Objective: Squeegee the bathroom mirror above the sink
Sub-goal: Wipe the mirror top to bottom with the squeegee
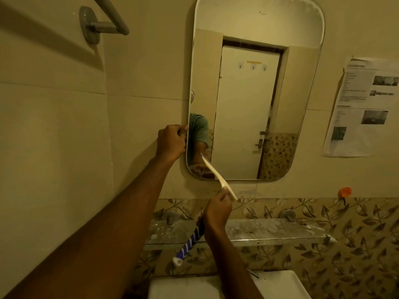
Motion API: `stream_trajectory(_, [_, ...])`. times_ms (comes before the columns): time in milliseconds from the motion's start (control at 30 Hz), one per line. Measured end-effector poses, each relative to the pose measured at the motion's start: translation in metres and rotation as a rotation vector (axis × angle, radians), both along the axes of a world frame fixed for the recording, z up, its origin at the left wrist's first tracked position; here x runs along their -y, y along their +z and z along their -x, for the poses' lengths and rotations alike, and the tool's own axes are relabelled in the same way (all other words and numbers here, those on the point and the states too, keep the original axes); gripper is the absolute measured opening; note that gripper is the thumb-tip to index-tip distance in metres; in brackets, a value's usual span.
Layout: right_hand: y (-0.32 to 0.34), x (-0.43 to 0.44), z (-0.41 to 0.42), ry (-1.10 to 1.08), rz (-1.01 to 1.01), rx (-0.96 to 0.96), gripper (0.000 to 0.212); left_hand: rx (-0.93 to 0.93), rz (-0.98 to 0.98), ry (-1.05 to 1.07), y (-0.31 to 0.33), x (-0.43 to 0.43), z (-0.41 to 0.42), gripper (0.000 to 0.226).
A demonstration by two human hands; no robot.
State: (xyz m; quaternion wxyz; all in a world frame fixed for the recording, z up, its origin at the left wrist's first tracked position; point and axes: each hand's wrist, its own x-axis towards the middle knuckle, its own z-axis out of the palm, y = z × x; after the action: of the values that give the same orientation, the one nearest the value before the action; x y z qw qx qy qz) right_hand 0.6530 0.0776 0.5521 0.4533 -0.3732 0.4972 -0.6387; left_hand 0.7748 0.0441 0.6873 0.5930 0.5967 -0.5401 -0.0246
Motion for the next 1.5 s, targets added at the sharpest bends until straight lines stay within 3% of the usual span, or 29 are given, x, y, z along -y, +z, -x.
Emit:
stream_trajectory(300, [0.028,0.025,0.069,-0.182,0.012,-0.083,0.040,-0.039,-0.014,-0.006,0.002,-0.002,0.001,0.037])
stream_trajectory(433, [0.011,0.014,0.021,-0.128,0.014,-0.040,0.043,-0.028,-0.026,-0.002,0.001,0.001,0.000,0.037])
stream_trajectory(533, [-0.003,-0.005,-0.017,-0.025,0.048,-0.110,0.040,-0.044,-0.057,-0.042,0.004,-0.001,-0.003,0.037])
stream_trajectory(667, [-0.006,-0.008,-0.013,-0.019,0.053,-0.176,0.043,0.007,-0.135,-0.067,0.007,-0.004,-0.007,0.041])
stream_trajectory(867, [0.061,0.013,0.022,-0.103,0.295,-0.365,0.052,-0.035,-0.140,-0.114,0.010,-0.011,-0.005,0.041])
stream_trajectory(1000, [0.092,0.021,0.031,-0.138,0.409,-0.515,0.041,-0.149,-0.153,-0.138,0.013,-0.014,-0.002,0.050])
stream_trajectory(1300, [0.003,0.002,0.022,-0.059,0.332,-0.716,0.045,-0.137,-0.123,-0.134,0.010,-0.009,-0.004,0.054])
stream_trajectory(1500, [0.075,0.009,0.037,-0.095,0.480,-0.671,0.041,-0.118,-0.139,-0.129,0.011,-0.014,-0.005,0.064])
